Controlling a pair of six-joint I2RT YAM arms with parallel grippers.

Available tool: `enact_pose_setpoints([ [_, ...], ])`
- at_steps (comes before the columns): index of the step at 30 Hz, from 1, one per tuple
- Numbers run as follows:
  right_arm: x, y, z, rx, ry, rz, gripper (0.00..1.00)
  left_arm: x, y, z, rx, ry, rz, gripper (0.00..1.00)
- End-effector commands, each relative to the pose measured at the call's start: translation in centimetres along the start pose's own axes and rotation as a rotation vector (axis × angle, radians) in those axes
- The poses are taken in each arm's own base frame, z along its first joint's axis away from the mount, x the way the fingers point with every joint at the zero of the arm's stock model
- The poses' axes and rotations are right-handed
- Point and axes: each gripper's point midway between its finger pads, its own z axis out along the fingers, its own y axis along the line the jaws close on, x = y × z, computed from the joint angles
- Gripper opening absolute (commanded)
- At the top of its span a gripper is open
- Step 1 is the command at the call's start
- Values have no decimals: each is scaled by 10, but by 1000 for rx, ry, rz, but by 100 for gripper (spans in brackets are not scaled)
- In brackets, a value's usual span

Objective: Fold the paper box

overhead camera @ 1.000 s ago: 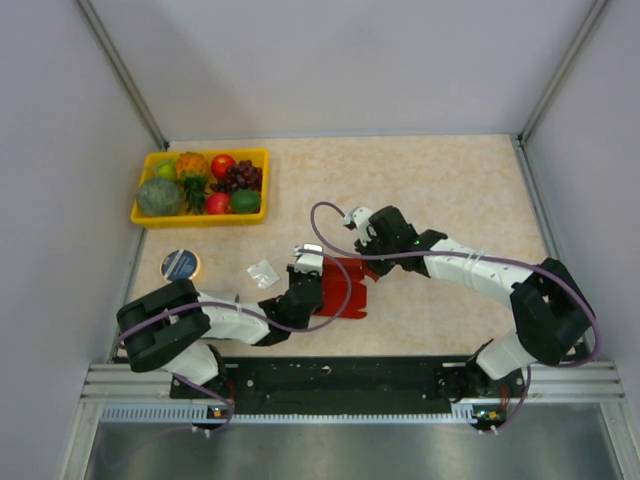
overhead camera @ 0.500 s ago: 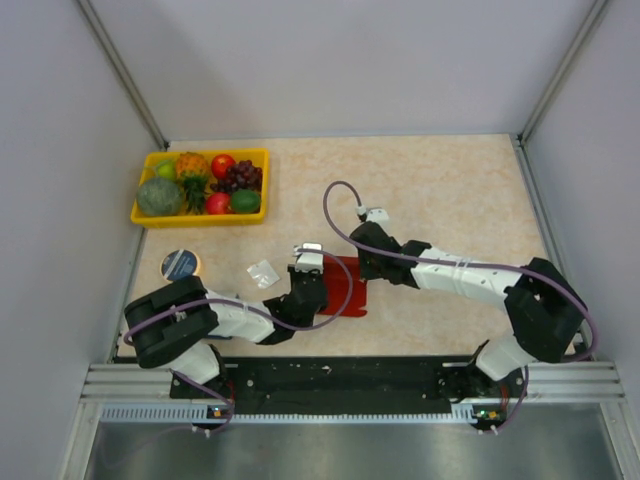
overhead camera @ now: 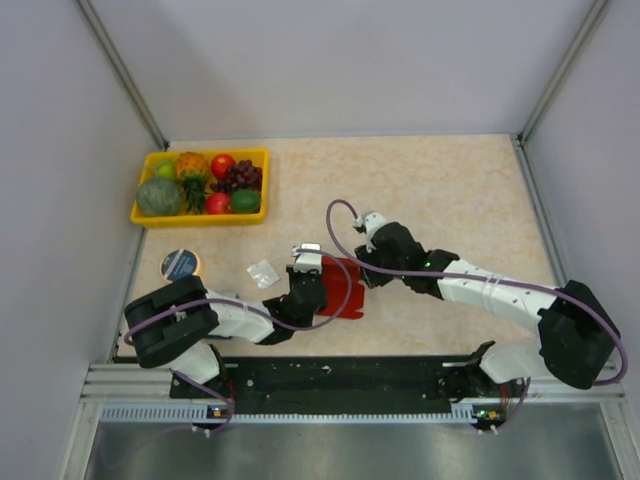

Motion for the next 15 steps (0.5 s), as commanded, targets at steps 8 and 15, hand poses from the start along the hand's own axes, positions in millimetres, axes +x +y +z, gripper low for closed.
enact_pose_setpoints([
  [8,-7,37,-14,-347,-78,-161,39,-5,-1,-1,10,-21,-23,0],
  [15,-14,35,-2,-354,-112,-100,41,-4,-2,-1,16,-18,-22,0],
])
